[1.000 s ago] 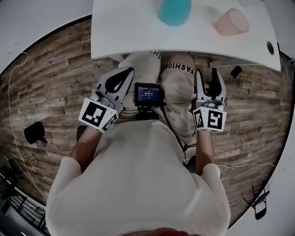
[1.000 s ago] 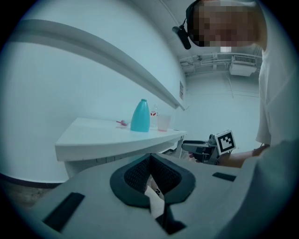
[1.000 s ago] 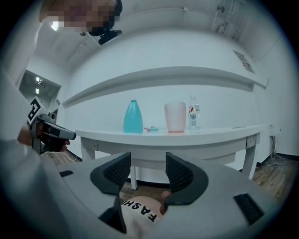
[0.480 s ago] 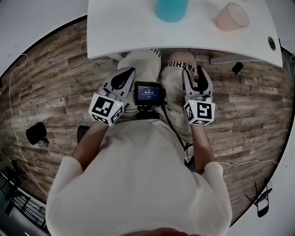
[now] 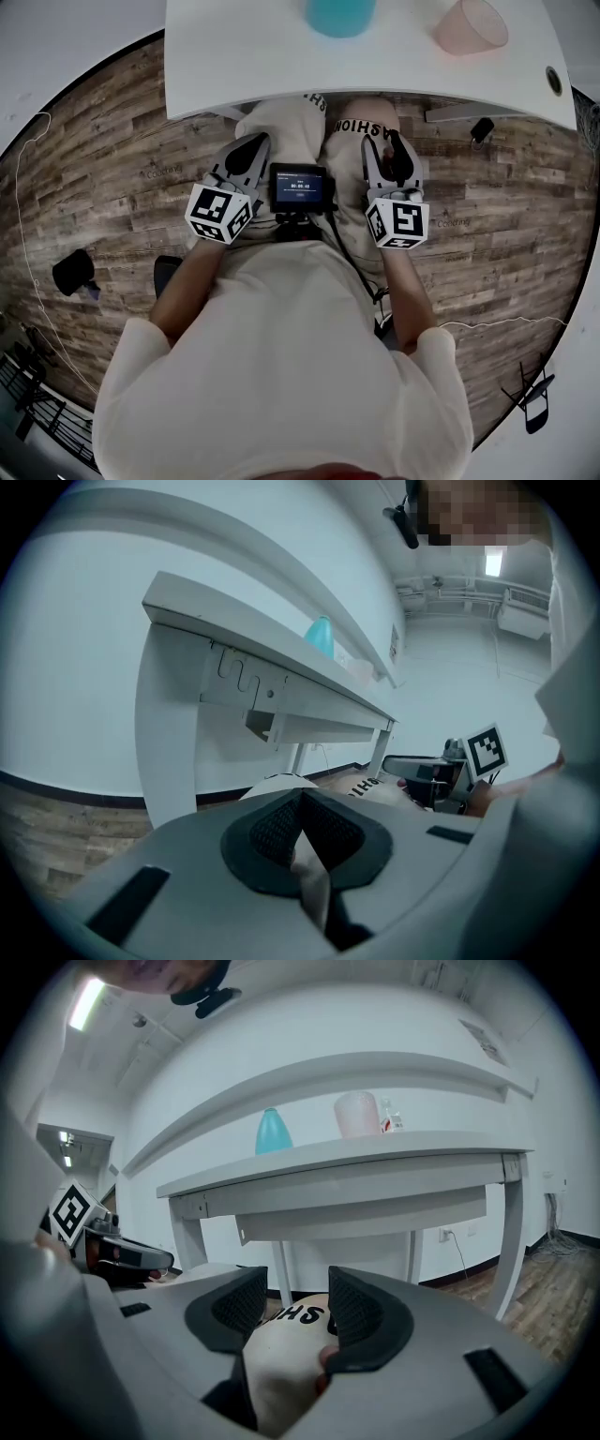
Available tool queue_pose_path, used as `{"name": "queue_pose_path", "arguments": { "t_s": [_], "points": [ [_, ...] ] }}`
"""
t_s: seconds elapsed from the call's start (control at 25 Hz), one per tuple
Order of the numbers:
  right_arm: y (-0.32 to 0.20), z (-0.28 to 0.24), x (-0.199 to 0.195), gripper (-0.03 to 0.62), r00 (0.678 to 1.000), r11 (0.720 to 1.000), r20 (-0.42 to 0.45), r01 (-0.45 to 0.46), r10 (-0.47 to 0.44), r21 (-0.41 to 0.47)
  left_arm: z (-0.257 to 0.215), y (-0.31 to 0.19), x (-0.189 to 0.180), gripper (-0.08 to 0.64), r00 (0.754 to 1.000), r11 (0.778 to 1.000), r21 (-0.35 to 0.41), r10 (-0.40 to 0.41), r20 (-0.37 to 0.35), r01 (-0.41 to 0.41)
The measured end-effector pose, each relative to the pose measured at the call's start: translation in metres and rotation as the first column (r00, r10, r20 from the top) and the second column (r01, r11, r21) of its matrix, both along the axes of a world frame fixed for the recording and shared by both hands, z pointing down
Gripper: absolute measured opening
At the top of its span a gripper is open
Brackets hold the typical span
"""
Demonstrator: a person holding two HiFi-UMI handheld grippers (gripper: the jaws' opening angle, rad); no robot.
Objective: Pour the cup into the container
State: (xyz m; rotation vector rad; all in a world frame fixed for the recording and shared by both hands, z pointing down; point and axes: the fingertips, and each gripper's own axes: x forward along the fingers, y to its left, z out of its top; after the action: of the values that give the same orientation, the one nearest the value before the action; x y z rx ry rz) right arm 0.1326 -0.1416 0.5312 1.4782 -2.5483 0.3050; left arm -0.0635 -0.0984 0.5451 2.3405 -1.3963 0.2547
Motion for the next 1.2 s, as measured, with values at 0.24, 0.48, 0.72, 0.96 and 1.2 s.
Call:
{"name": "queue_pose_path", "arguments": {
  "t_s": [0.24, 0.48, 0.72, 0.96, 1.2],
  "points": [
    [0.001, 0.002, -0.001, 0.198, 0.999, 1.000, -0.046, -0.006, 0.006, 0.013, 0.003, -0.002, 0.001, 0.011, 1.000, 0.999, 0.051, -0.008, -0.024, 0.009],
    [0.000, 0.004, 0.004, 0.190, 0.998, 1.000, -0.066, -0.019, 0.019, 0.000, 0.005, -0.003, 0.005, 0.011, 1.000, 0.998, 0.056, -0.003, -0.022, 0.005],
    [0.008, 0.001, 0.014, 0.189, 0.998, 1.000, -0.063, -0.031, 0.031, -0.005, 0.000, 0.001, 0.017, 0.011, 1.000, 0.998, 0.065, 0.002, -0.015, -0.001],
    [0.007, 0.004, 0.021, 0.178, 0.998, 0.999, -0.043, -0.039, 0.038, -0.028, 0.001, -0.001, 0.022, 0.012, 1.000, 0.999, 0.054, 0.009, -0.004, -0.009],
    [0.014, 0.001, 0.026, 0.176, 0.999, 0.999, -0.036, -0.031, 0.030, -0.028, -0.004, 0.007, 0.028, 0.011, 1.000, 0.998, 0.058, 0.004, 0.023, -0.005]
  ]
}}
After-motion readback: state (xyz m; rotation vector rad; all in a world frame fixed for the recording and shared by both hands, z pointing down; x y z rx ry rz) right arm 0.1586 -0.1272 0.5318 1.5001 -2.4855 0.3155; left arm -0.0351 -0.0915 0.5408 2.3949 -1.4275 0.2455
